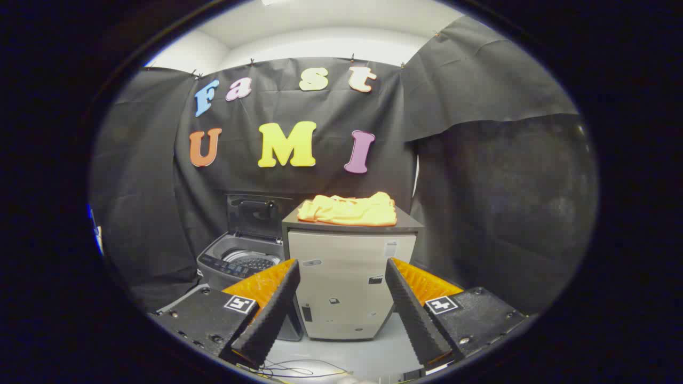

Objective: Put the clothes into the washing machine and then close the washing machine lid.

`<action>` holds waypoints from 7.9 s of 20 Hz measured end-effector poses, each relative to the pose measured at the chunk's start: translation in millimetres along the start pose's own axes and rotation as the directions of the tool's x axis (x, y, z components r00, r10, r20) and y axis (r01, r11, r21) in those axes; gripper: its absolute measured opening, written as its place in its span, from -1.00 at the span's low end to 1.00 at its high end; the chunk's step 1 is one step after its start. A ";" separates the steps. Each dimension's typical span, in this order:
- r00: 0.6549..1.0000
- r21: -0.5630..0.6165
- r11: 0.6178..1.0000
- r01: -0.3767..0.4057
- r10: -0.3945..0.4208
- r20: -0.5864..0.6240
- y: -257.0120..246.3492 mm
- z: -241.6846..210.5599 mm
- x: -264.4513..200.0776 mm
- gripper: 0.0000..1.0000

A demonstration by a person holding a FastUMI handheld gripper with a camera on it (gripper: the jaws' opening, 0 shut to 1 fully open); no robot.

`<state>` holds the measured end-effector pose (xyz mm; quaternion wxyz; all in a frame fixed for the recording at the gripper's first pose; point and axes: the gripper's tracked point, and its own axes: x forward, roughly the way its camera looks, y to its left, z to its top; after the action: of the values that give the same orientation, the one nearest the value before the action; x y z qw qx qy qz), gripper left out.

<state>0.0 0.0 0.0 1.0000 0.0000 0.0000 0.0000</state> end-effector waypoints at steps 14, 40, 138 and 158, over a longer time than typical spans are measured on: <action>1.000 0.010 1.000 0.012 -0.012 -0.015 6.6 -14.9 -1.3 1.00; 0.995 0.040 0.998 0.045 -0.041 -0.094 -23.6 81.0 202.8 1.00; 0.806 0.088 0.860 -0.503 0.503 -0.312 328.2 204.9 330.9 -0.87; 0.624 0.198 0.867 -0.458 0.472 -0.623 415.0 24.7 414.0 -0.87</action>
<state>414.0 415.0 24.7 0.9011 0.0101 0.3484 0.2578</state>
